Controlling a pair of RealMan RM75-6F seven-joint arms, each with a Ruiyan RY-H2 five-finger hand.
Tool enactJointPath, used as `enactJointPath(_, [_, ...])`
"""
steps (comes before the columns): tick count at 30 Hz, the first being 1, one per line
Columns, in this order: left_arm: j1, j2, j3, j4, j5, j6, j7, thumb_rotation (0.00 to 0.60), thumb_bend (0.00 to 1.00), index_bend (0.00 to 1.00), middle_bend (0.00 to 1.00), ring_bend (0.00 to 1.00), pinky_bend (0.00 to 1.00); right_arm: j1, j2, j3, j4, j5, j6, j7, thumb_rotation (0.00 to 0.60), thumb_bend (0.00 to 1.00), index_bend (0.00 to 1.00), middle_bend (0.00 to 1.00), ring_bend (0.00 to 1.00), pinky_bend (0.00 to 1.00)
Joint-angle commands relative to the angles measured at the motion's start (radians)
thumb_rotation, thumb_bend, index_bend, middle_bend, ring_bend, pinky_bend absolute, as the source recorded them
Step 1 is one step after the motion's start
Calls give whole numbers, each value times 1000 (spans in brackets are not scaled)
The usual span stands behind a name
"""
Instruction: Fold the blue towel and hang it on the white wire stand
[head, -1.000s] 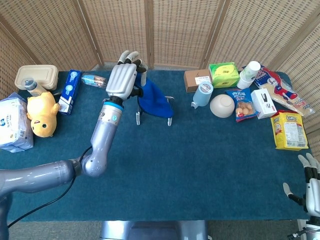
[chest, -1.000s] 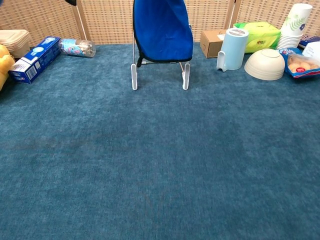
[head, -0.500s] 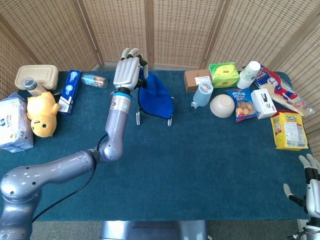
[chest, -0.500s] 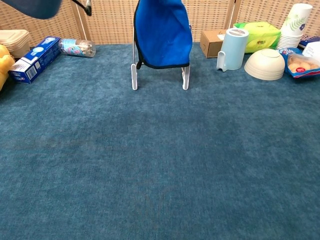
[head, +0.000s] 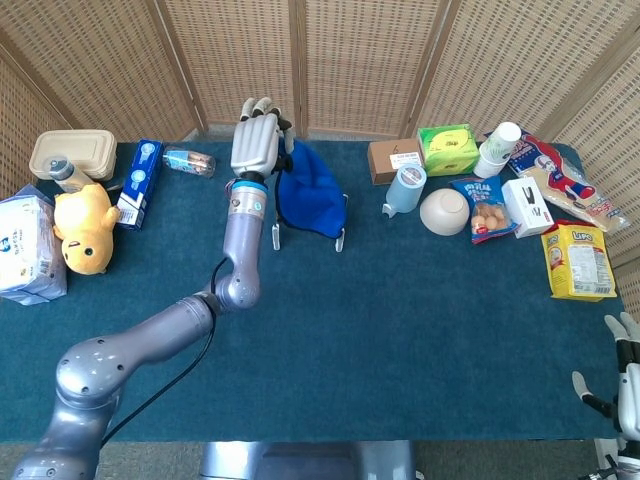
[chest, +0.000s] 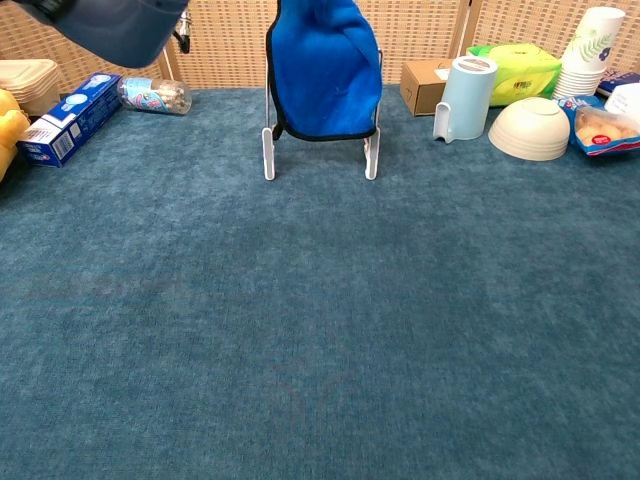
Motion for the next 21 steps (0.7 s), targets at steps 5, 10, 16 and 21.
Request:
enactJointPath(5, [-60,-107,-2,221,47,-74,-65,600,535,727,365,135,18,-7,8,1,-15,6,7,-12,600,276,71,45,0,0])
enactJointPath(10, [-83,-158,0,342,74,-136,-90,600,505,623,304,88,6,-4,11,4,-29,4,6,-29,600,275,71,45,0,0])
enactJointPath(16, [-93,-190,19,419,124,-196,-100,600,346,245,34,0,0,-2,9,6,-40,10,1,-45,600,275,69,45,0,0])
enactJointPath(21, [-99,-192,16,434,152,-191,-120,600,287,17,0,0,0,1,8,8,-43,8,1,-49,600,274,69,45,0,0])
